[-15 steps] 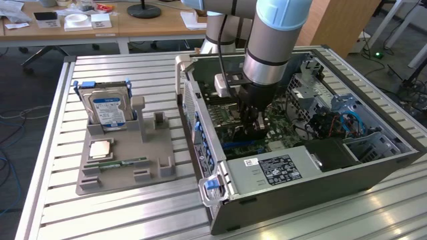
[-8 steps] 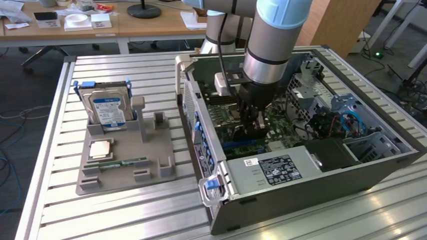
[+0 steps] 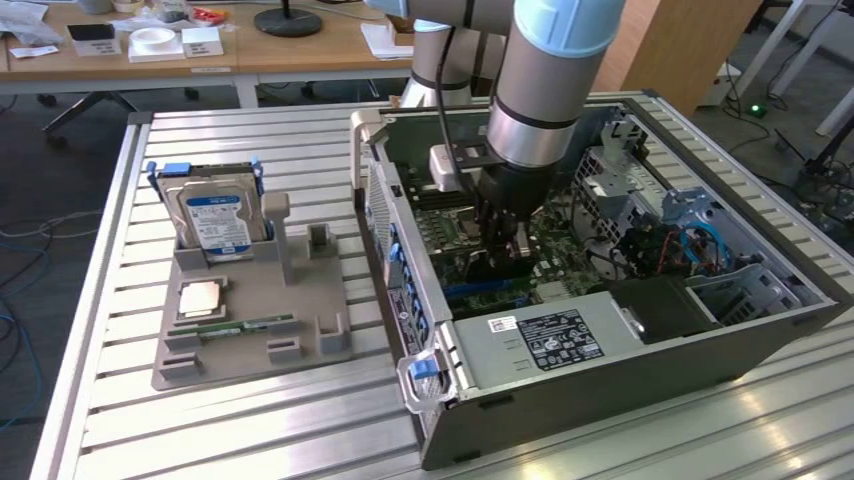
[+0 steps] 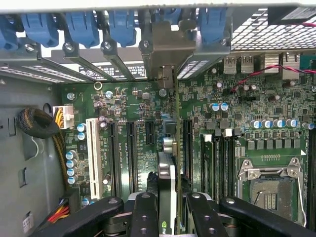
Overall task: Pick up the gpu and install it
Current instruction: 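Insert the gpu into the slot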
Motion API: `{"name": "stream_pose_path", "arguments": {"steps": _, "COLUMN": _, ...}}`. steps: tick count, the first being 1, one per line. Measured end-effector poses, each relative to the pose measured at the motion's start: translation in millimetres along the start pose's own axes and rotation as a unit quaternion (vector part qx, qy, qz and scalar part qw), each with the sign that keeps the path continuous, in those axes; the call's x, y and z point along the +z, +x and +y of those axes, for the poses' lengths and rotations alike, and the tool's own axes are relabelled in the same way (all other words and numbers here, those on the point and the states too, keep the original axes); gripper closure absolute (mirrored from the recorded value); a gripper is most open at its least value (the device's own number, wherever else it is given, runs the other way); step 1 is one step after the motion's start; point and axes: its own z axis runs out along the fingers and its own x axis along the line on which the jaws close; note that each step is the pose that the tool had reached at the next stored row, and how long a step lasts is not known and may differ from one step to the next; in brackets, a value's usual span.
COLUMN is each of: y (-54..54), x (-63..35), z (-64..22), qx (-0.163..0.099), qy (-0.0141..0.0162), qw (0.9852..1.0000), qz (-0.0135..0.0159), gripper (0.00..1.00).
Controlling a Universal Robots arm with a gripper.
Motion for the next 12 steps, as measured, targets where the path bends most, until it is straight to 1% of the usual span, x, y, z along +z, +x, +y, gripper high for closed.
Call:
{"name": "stream_pose_path", "arguments": {"steps": 10, "y": -0.2, "x": 0.0, "z": -1.0, "qx": 0.000, "qy": 0.0003, "qw": 1.0000, "qz": -0.0001, "gripper": 0.73}}
{"name": "stream_pose_path", "arguments": {"steps": 12, "y": -0.2, "x": 0.0, "z": -1.0, "qx": 0.000, "qy": 0.0018, "qw": 1.0000, "qz": -0.0002, "gripper": 0.73}}
